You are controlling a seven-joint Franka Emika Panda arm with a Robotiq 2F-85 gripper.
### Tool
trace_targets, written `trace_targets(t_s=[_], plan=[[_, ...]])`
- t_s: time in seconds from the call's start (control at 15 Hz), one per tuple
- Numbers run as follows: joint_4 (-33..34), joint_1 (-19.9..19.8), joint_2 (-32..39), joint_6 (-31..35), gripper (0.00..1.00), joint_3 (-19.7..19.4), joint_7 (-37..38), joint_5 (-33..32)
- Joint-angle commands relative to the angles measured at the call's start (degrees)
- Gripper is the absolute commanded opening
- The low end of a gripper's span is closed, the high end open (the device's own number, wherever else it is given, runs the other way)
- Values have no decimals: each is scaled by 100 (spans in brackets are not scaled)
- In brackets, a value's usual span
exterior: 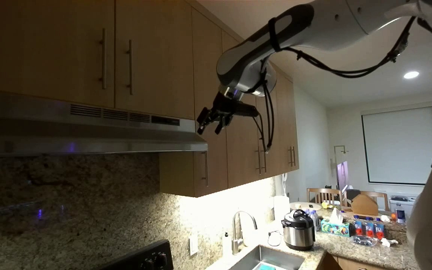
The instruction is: Switch off the stove light.
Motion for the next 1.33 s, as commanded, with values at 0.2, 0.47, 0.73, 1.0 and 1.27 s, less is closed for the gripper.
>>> trace_targets(t_s=[0.2, 0.47, 0.73, 1.0, 1.27], plan=[[-984, 102, -816, -1617, 100, -74, -323, -21], [-1239, -51, -660, -2150, 100, -167, -534, -312], [-1482, -210, -521, -2399, 100, -255, -714, -804], [-1556, -134, -403, -2755, 100, -484, -1167, -654], [-1543, -109, -169, -3046, 100, -450, -1321, -676]])
